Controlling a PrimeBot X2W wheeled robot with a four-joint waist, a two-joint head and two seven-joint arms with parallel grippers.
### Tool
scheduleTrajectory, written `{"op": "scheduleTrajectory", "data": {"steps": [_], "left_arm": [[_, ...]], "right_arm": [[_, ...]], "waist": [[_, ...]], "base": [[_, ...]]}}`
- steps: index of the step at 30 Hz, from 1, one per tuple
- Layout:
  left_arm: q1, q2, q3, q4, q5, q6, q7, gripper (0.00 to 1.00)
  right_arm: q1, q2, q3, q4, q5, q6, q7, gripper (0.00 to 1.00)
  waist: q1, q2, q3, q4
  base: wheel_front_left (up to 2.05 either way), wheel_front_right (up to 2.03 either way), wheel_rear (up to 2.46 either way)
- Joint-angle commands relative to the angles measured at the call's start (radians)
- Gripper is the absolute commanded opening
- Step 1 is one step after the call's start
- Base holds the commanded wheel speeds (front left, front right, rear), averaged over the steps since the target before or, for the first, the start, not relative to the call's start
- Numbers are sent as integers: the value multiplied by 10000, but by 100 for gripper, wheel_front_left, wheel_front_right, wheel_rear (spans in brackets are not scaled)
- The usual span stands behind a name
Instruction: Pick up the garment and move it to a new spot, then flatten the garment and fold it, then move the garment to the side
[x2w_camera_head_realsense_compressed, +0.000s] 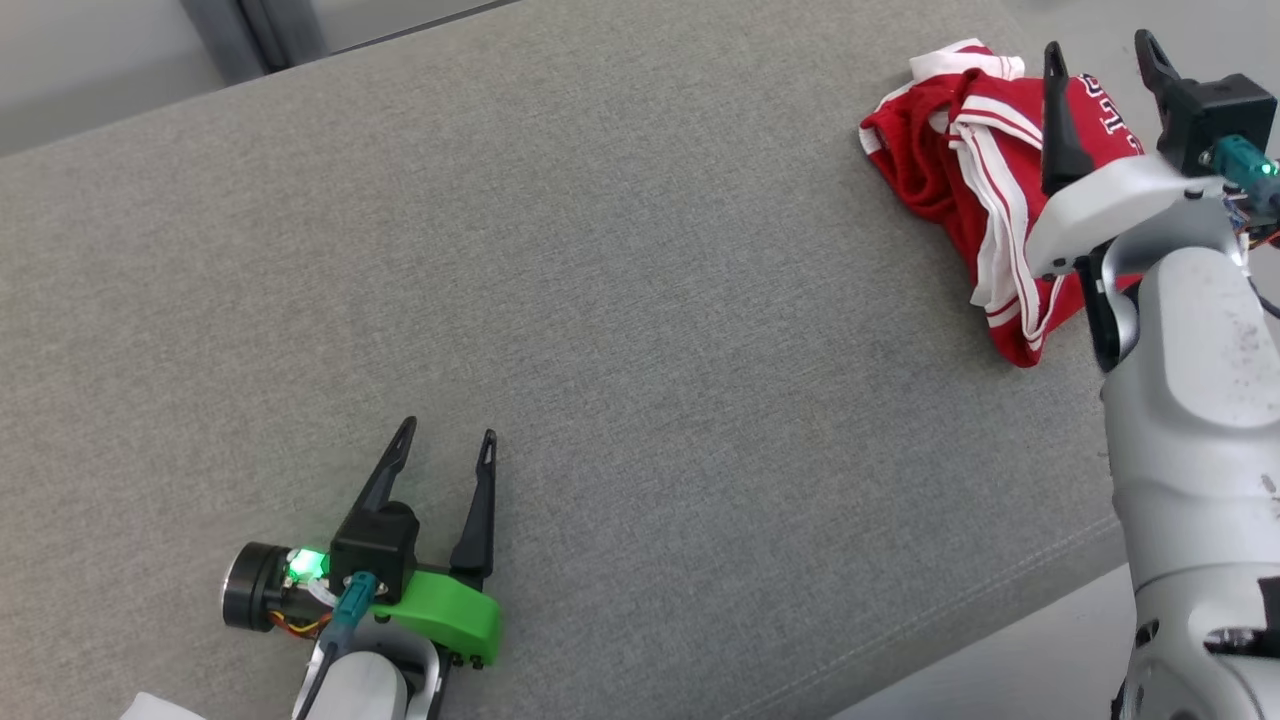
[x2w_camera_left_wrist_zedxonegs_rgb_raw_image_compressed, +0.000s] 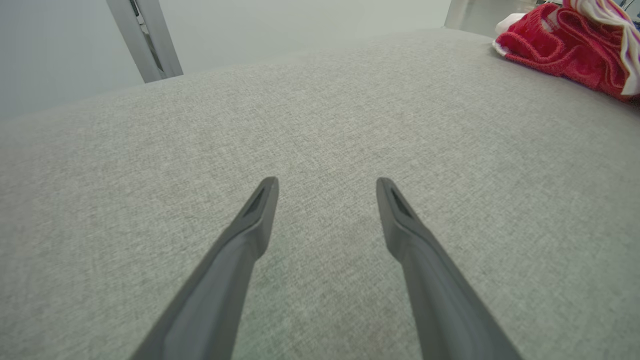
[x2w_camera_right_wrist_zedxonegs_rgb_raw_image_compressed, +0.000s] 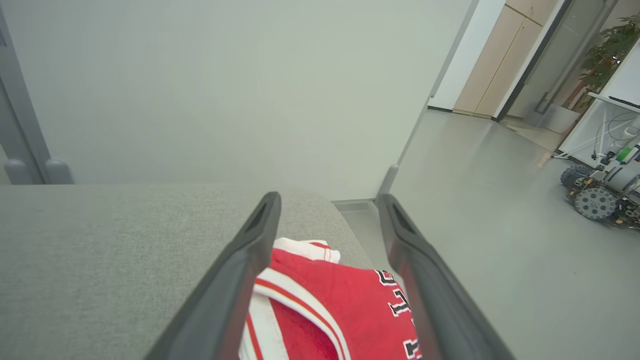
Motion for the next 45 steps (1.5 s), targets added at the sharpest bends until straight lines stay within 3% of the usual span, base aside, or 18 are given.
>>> {"op": "scheduleTrajectory", "data": {"steps": [1,7,12,17,21,39,40,45], "left_arm": [[-88,62,121,7,-39,118,4,100],[45,59,494,-38,-193,420,4,100],[360,54,916,-100,-360,663,4,100],[757,53,1516,-198,-665,891,6,100],[1048,50,1720,-281,-813,825,4,100],[2414,49,1904,-517,-1318,695,5,100],[2340,10,1887,-495,-1345,694,0,0],[2319,-34,1925,-98,-1581,673,89,0]], "right_arm": [[533,44,356,-546,536,-19,-32,100],[2184,105,1935,-2791,2633,-19,-34,100],[3381,86,2534,-3686,3592,-20,-35,100],[4727,85,2674,-3614,3952,-19,-38,100],[5388,87,2510,-3471,4076,-19,-36,100],[7009,93,2517,-2894,4078,-19,-37,100],[6926,138,2521,-2897,3987,-2,0,0],[7099,221,2459,-2561,4185,0,125,0]], "waist": [[0,0,-168,188],[0,0,-640,838],[0,0,-1062,1447],[0,0,-1542,2360],[0,0,-1796,2830],[0,0,-2863,3463],[0,0,-2799,3399],[0,0,-2814,3405]], "base": [[0,0,0],[0,0,0],[0,0,0],[0,0,0],[0,0,0],[0,0,0],[0,0,0],[0,0,0]]}}
